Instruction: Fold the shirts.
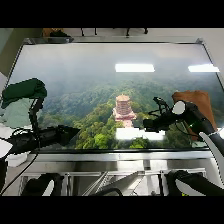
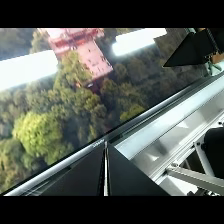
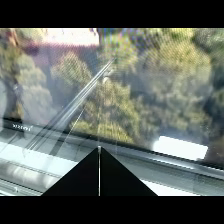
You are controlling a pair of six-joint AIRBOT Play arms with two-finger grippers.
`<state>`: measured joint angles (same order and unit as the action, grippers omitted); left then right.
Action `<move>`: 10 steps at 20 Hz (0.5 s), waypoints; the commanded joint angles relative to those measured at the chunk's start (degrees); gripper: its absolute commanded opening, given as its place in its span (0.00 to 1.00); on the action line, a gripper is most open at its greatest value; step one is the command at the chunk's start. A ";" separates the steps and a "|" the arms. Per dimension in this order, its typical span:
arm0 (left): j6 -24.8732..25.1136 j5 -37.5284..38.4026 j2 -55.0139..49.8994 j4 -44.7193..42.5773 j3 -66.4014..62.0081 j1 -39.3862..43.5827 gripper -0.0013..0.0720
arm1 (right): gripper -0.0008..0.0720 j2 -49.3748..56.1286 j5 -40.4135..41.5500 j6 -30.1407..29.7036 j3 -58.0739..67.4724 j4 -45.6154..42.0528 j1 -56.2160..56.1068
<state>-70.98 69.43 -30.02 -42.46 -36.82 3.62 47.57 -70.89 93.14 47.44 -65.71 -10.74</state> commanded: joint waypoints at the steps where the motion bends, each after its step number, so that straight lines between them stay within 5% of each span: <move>1: -0.04 0.02 0.07 0.00 0.02 0.04 0.04 | 0.04 -0.04 -0.02 0.02 -0.04 0.00 -0.04; 10: -0.02 -4.20 0.07 -0.04 0.00 -0.35 0.04 | 0.04 -0.04 -0.04 0.02 -0.04 0.00 -0.04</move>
<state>-71.00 68.12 -30.02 -42.46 -36.82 3.57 47.57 -70.89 93.14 47.44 -65.73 -10.74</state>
